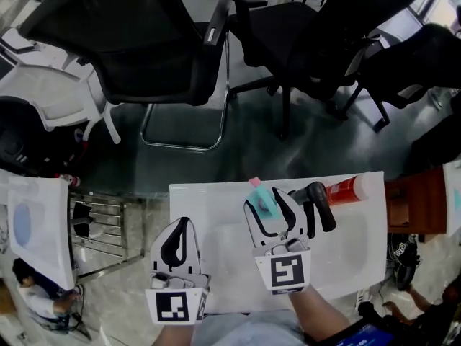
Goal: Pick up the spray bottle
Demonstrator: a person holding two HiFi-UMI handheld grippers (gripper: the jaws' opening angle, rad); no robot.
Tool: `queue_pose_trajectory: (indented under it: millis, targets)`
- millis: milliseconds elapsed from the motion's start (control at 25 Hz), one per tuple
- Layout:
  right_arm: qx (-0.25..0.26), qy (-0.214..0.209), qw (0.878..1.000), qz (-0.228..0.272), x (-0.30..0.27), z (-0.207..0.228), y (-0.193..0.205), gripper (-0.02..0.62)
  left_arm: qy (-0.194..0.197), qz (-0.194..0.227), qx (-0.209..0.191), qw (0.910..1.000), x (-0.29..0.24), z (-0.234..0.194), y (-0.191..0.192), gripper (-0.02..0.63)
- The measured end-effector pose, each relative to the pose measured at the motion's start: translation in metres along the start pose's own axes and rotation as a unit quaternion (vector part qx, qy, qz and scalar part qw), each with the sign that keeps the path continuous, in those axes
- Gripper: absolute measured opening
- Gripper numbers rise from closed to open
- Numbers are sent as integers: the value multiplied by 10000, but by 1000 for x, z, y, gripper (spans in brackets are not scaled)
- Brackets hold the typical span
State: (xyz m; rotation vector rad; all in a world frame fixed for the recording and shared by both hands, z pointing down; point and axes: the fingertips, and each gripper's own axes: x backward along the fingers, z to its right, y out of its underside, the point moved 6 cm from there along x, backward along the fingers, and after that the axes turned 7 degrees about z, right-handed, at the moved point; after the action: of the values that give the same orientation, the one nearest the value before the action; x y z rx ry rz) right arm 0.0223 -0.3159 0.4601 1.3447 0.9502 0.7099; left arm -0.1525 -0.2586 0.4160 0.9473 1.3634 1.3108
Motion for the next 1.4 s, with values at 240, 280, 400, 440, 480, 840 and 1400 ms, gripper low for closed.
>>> queue_pose_trajectory:
  millis: [240,280,400,440,480,840,1400]
  targets:
    - [5,23,10000,-70,-4,-1,4,230,2,-10,24,10000,-2,-4,3,15]
    - [5,25,10000,-83,-4,0,4,226,1,-11,27,10000,-2,-4,3,15]
    - [22,29,9999,-122,-6,1,5,218,-2,-23,32,10000,-4,-5,4,17]
    - [23,33,9999,-126,-6,1,6,216,-1,-29,35,10000,-4,-5,4,15]
    - [19,37,9999,-126,-6,1,6,213,1,-32,37,10000,-4,-5,5,15]
    - [7,60,9998,-203,-7,1,7,189,-17,-18,36,10000,-4,-6,3,15]
    - [49,74,9998,-164,-7,3,9,170,-45,6,20,10000,-4,-5,2,15]
